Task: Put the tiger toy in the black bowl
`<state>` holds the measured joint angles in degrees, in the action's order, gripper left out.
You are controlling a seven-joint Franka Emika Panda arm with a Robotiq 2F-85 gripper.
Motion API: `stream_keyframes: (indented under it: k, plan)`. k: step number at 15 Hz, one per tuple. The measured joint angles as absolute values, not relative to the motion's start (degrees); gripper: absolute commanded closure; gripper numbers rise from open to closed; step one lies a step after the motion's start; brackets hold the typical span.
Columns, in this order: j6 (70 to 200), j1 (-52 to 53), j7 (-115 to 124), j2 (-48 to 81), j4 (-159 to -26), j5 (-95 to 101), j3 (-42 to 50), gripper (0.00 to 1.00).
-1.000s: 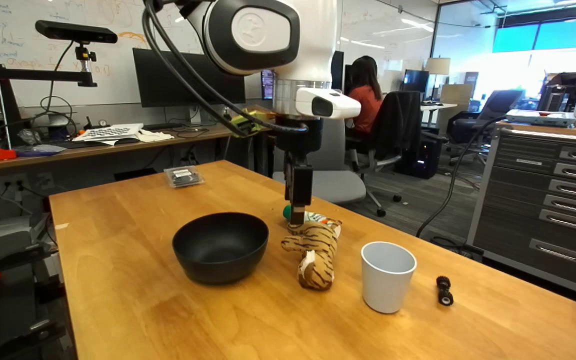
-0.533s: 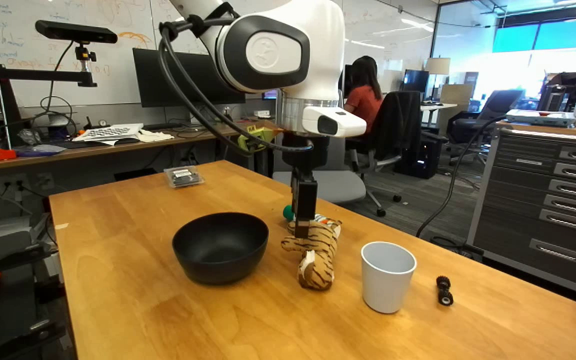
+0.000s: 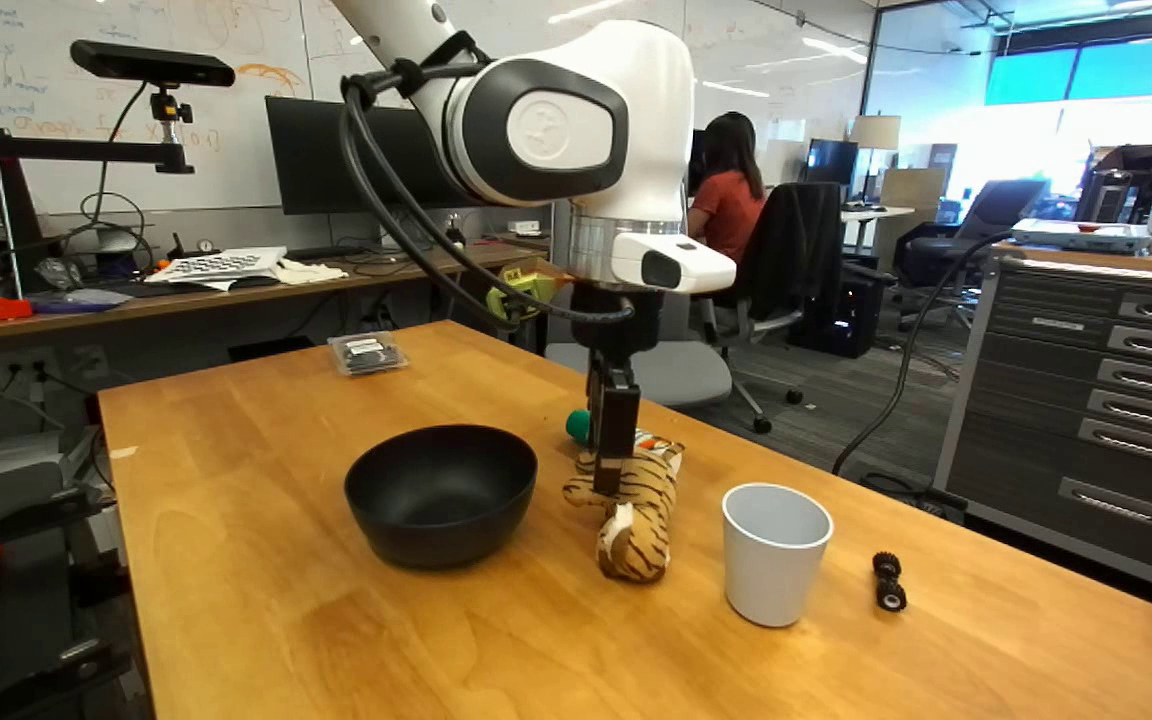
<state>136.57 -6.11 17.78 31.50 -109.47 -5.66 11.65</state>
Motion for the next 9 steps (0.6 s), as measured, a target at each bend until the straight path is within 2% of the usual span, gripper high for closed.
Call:
stream_keyframes:
  k: [5,6,9]
  plan:
    - [136.4,-5.6,17.8,31.6,-108.8,-5.6,11.4,0.89]
    - [136.4,-5.5,17.8,31.6,-108.7,-5.6,11.3,0.94]
    - [136.4,-5.2,17.8,31.2,-108.6,-5.6,11.0,1.00]
